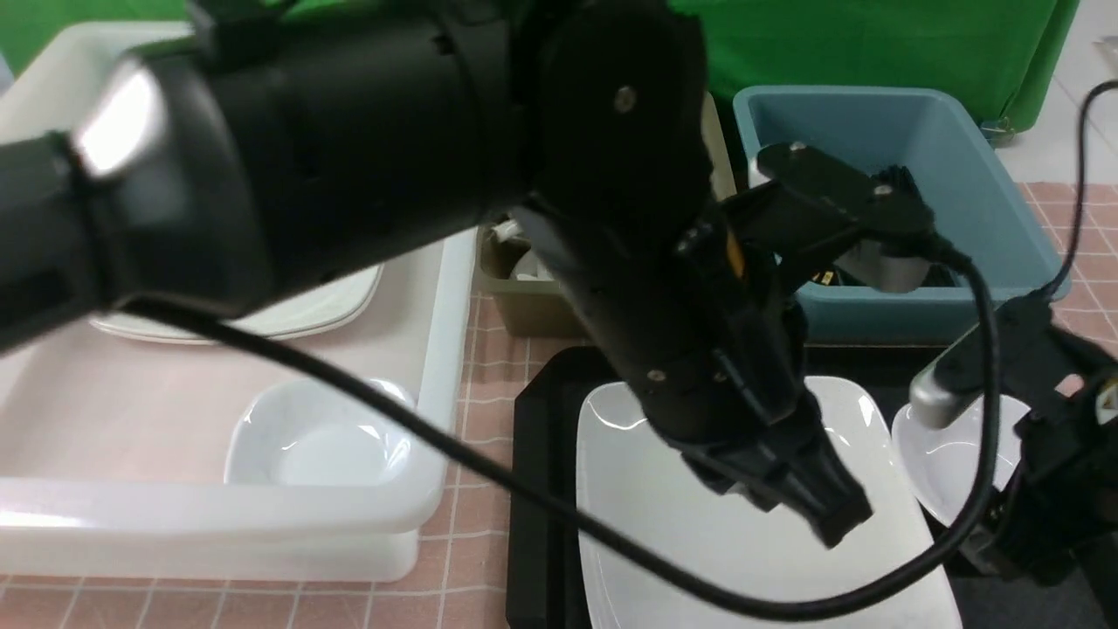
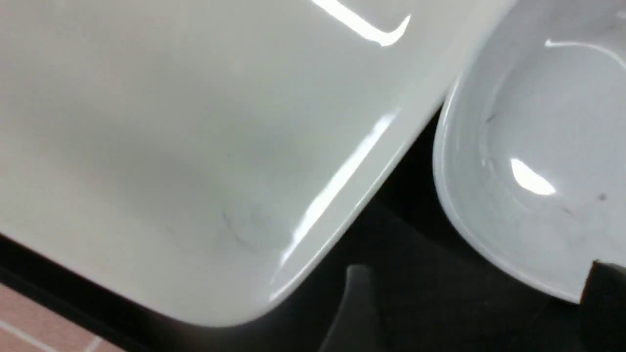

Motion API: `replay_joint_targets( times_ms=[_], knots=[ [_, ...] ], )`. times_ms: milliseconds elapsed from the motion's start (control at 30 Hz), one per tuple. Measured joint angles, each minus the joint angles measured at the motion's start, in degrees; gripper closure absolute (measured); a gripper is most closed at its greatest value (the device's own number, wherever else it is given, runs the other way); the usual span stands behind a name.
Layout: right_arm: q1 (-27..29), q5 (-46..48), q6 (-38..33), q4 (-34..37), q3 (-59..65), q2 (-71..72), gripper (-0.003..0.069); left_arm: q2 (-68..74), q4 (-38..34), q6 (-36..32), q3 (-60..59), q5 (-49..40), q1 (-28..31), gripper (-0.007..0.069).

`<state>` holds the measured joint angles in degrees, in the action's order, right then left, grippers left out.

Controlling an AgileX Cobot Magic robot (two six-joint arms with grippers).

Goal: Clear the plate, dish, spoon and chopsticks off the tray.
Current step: Use the right arm to grab a small plate from the dinner plate

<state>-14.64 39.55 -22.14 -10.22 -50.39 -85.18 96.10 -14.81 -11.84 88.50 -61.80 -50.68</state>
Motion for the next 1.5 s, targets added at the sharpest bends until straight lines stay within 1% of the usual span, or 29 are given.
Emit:
replay_joint_targets(
  times_ms=[233,300,433,700,767,800,867,900,967,1033,1167,1200,1333,1367,1400,1467,1500],
  knots=[
    [0.0,-2.28,0.0,-2.65,0.0,-5.73,0.0068,-1.27,-1.09,-0.23,-3.07,3.39,0.0,0.0623],
    [0.0,-3.63,0.0,-4.15,0.0,-6.75,0.0068,-1.27,-2.31,-1.68,-3.2,4.95,0.0,0.0623],
    [0.0,-6.26,0.93,-7.06,0.0,-9.29,0.0068,-1.33,-3.2,-2.29,-3.2,8.09,0.0,0.0623],
    [0.0,-9.62,2.39,-7.83,0.0,-13.0,0.0071,-1.33,-3.2,-2.78,-3.2,8.78,0.0,0.0623],
    [0.0,-10.2,2.39,-7.91,0.0,-13.24,0.0119,-1.33,-3.2,-2.78,-3.2,8.78,0.0,0.0623],
    [0.0,-10.19,2.34,-7.91,0.0,-13.24,0.0127,-1.33,-3.2,-2.78,-3.2,8.78,0.0,0.0623],
    [0.0,-10.08,1.67,-7.91,0.0,-13.24,0.0235,-1.33,-3.2,-2.78,-3.2,8.78,0.0,0.0623],
    [-0.05,-10.03,0.55,-8.03,0.0,-13.24,0.0316,-1.33,-3.2,-2.78,-3.2,8.78,0.0,0.0623],
    [-0.54,-11.29,-0.14,-8.17,-0.52,-12.91,0.0413,-1.33,-3.2,-2.78,-3.2,8.8,0.0,0.0623],
    [-0.6,-11.67,-0.21,-8.45,-0.72,-12.67,0.0438,-1.33,-3.2,-2.78,-3.26,8.86,0.0,0.0623],
    [-0.6,-11.35,-0.21,-8.71,-0.72,-11.79,0.044,-1.33,-3.2,-2.78,-3.26,9.02,0.0,0.0623],
    [-0.6,-11.0,-0.21,-8.71,-0.67,-11.32,0.045,-1.33,-3.2,-2.78,-3.26,9.21,0.0,0.0623],
    [-0.6,-8.5,-0.21,-8.65,-1.7,-8.04,0.0541,-1.38,-3.2,-2.78,-3.26,9.65,0.0,0.0623],
    [-0.6,-6.92,0.38,-8.65,-2.48,-6.82,0.0571,-1.38,-2.98,-2.52,-3.26,10.08,0.05,0.0623],
    [-0.54,-5.19,1.19,-8.36,-3.35,-5.81,0.0582,-1.44,-2.56,-2.14,-3.26,10.59,0.19,0.0623],
    [-0.49,0.93,2.56,-7.03,-5.52,-2.43,0.0582,-1.8,-1.75,-1.3,-3.26,11.33,0.93,0.0623],
    [-0.49,2.36,2.84,-6.64,-6.28,-1.46,0.0582,-2.06,-1.68,-1.24,-3.26,11.4,1.34,0.0623]
  ],
)
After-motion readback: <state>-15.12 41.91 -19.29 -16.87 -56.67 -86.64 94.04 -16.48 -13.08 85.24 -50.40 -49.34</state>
